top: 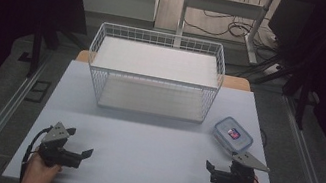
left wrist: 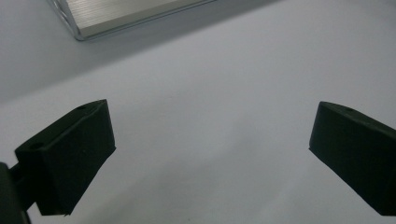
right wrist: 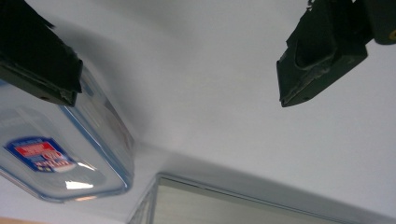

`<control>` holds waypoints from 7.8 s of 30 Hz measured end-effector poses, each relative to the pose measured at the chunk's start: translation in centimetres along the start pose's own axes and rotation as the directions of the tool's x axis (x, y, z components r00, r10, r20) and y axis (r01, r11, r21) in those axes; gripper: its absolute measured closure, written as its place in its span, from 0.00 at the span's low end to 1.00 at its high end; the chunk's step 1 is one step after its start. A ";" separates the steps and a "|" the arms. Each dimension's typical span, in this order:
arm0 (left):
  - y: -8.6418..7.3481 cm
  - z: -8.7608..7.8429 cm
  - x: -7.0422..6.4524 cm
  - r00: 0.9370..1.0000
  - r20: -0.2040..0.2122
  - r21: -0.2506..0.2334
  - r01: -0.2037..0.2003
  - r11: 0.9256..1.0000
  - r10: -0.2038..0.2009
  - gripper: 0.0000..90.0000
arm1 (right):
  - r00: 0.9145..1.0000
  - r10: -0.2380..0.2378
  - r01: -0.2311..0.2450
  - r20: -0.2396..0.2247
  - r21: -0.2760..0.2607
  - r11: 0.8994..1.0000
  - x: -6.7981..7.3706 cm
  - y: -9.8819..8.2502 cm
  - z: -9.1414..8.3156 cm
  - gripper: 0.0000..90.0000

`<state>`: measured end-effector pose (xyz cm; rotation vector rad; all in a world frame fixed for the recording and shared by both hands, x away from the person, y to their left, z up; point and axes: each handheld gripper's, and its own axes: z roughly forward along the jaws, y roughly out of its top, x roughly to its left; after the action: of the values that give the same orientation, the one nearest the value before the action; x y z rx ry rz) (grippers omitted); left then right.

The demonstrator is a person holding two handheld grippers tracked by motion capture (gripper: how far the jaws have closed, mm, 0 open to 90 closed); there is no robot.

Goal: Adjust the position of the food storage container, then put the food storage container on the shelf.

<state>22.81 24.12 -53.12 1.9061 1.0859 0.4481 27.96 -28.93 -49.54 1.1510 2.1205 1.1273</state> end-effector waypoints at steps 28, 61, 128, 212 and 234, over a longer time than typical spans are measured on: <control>-0.2 0.3 0.4 0.999 -0.031 0.024 0.022 0.999 -0.021 0.00 | 1.000 0.012 -0.013 0.005 0.099 0.995 -0.1 0.8 0.7 0.00; -0.2 0.6 0.1 0.999 -0.021 0.041 0.025 0.999 -0.024 0.00 | 0.973 0.145 -0.156 0.180 0.053 0.986 -9.9 6.0 2.6 0.99; -0.3 0.7 -0.3 0.998 0.033 0.047 0.059 0.997 -0.060 0.01 | 0.985 0.171 -0.168 -0.001 0.182 0.969 -3.4 4.1 6.0 0.99; 9.4 9.0 -5.0 0.965 0.261 0.060 -0.054 0.997 0.036 0.10 | 0.931 0.001 0.044 -0.366 0.116 0.992 7.2 7.4 8.5 0.30; 8.1 12.0 -4.6 0.930 0.353 0.163 0.052 0.985 -0.107 0.18 | 0.871 0.117 0.023 -0.477 0.277 0.961 8.0 6.7 11.9 0.24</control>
<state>32.24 12.24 -52.57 1.9688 0.9667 -0.0360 35.17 -14.87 -50.65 1.1254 2.7248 1.2834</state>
